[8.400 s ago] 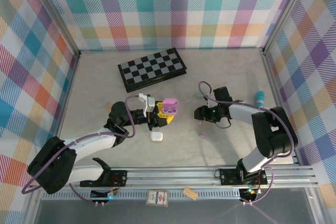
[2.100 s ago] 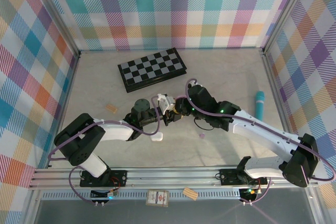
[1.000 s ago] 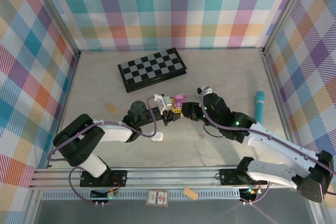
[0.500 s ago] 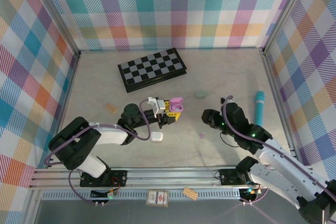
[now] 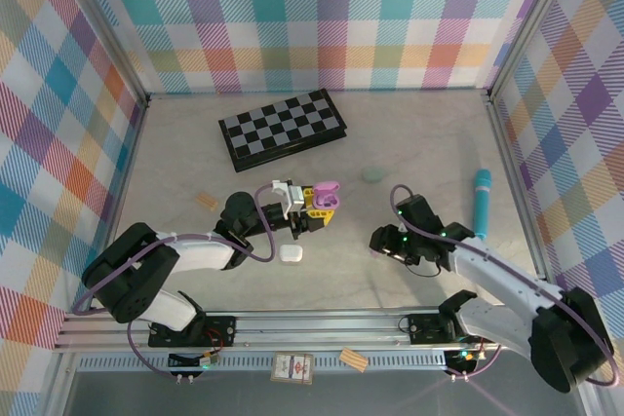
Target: Insert the wireless bluetooth earbuds into the charging case
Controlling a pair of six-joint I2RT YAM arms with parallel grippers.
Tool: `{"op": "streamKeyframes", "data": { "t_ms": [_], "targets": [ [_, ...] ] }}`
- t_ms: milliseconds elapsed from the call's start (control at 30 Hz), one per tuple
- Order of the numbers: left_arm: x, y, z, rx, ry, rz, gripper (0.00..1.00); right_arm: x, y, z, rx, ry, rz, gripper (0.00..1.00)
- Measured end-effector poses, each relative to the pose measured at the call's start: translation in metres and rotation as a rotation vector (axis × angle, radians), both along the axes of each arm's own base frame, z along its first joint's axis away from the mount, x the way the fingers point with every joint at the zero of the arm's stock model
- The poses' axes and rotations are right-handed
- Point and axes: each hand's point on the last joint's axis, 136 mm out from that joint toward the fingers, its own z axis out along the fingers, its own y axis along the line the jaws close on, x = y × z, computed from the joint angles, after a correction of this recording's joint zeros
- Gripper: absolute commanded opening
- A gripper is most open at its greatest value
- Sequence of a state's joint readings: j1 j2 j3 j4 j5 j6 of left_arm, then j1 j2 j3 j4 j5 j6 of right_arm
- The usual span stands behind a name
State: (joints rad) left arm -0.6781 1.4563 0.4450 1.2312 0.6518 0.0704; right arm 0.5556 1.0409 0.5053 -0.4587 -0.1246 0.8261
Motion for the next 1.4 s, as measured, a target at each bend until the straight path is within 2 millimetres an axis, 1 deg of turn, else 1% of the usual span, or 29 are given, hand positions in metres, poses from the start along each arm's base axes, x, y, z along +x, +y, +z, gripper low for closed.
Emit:
{"op": "streamKeyframes", "data": {
  "t_ms": [100, 167, 367, 500, 633, 833, 933, 1000, 1067, 1233, 1300, 1400],
  "targets": [
    [-0.002, 0.001, 0.004, -0.004, -0.007, -0.006, 0.35, -0.001, 0.004, -0.011, -0.005, 0.043, 0.016, 0.52],
    [-0.003, 0.001, 0.006, -0.008, -0.012, -0.008, 0.35, 0.000, 0.008, -0.015, 0.002, 0.052, 0.030, 0.52],
    [-0.004, 0.001, 0.004, 0.000, -0.003, -0.013, 0.36, 0.009, 0.017, -0.018, 0.025, 0.026, 0.065, 0.52],
    [-0.004, 0.001, 0.003, 0.003, 0.001, -0.013, 0.36, 0.011, 0.021, -0.021, 0.032, 0.026, 0.079, 0.52],
    [-0.004, 0.001, 0.002, 0.004, 0.002, -0.013, 0.36, 0.011, 0.025, -0.022, 0.043, 0.025, 0.090, 0.53],
    [-0.004, 0.001, 0.003, 0.004, 0.002, -0.013, 0.36, 0.005, 0.032, -0.021, 0.050, 0.026, 0.128, 0.53],
    [-0.003, 0.003, 0.002, -0.005, 0.019, -0.008, 0.35, 0.001, 0.028, -0.017, 0.017, 0.012, 0.143, 0.53],
    [0.003, 0.011, 0.002, -0.019, 0.045, 0.009, 0.35, 0.001, 0.024, -0.011, -0.014, -0.005, 0.152, 0.53],
    [0.015, 0.025, 0.002, -0.033, 0.065, 0.054, 0.35, 0.003, 0.022, -0.003, -0.053, -0.034, 0.168, 0.55],
    [0.027, 0.058, 0.002, -0.056, 0.098, 0.144, 0.35, 0.008, 0.021, 0.015, -0.173, -0.105, 0.246, 0.57],
    [0.032, 0.071, 0.007, -0.073, 0.098, 0.182, 0.35, 0.010, 0.023, 0.018, -0.244, -0.120, 0.291, 0.55],
    [0.041, 0.093, 0.017, -0.104, 0.087, 0.248, 0.35, 0.013, 0.027, 0.015, -0.375, -0.120, 0.363, 0.54]
  ]
}}
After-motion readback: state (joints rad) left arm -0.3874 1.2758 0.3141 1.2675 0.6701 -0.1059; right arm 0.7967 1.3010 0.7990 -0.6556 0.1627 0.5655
